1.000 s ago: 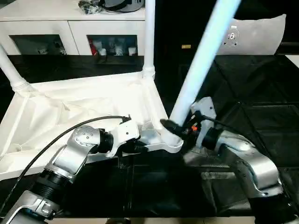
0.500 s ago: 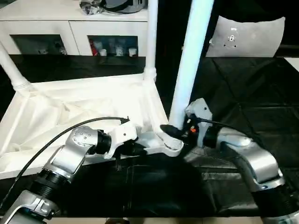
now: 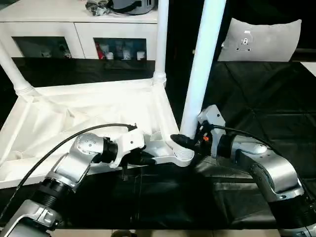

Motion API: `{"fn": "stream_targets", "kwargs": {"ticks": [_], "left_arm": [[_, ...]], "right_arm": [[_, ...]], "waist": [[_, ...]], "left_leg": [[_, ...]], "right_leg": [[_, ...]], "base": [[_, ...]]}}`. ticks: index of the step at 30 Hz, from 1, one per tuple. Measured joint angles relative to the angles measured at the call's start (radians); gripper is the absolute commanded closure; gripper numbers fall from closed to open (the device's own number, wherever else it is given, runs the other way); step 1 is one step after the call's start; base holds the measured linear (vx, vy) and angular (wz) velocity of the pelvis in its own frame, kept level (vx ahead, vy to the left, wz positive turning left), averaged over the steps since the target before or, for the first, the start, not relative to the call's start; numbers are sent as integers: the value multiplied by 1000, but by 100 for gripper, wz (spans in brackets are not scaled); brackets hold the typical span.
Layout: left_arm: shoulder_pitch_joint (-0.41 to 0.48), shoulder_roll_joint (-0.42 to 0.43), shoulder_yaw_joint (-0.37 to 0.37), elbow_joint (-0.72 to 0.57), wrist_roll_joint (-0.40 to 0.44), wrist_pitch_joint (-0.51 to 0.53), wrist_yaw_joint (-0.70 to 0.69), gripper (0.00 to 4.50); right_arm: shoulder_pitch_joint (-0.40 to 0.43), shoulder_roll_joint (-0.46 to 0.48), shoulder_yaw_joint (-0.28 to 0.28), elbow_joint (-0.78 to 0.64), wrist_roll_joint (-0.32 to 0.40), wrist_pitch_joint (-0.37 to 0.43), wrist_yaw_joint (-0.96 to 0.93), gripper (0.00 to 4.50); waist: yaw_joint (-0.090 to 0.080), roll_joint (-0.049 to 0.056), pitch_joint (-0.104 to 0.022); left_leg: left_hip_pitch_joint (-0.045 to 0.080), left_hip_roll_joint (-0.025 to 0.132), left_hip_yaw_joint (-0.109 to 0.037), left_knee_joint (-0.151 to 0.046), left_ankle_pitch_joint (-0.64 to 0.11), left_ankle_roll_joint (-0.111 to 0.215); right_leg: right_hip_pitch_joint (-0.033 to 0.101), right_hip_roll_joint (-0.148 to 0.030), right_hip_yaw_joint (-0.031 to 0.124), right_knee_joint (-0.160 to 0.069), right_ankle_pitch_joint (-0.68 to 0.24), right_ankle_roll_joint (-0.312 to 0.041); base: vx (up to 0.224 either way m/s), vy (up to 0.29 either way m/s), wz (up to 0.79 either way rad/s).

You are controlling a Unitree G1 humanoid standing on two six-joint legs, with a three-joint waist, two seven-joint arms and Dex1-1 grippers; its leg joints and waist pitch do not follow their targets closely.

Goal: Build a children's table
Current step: Insert table leg to table base

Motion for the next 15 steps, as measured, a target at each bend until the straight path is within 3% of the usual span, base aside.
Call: {"fn": "stream_targets", "kwargs": {"ticks": [9,15], "left_arm": [[-1,-3,0,8,-7,2,0,450],[0,-16,4,14,-8,13,8,450]], "right_arm": [[40,45,-80,66,74,-25,6,261],[129,109,-147,92,113,-127,-7,261]], "waist": [[2,1,-1],[7,5,-3]], "left_leg": [[2,0,0,0,0,0],[2,0,0,0,0,0]], "right_leg": [[2,0,0,0,0,0],[2,0,0,-1,0,-1]], "base": [[0,0,0],[0,0,0]]}}
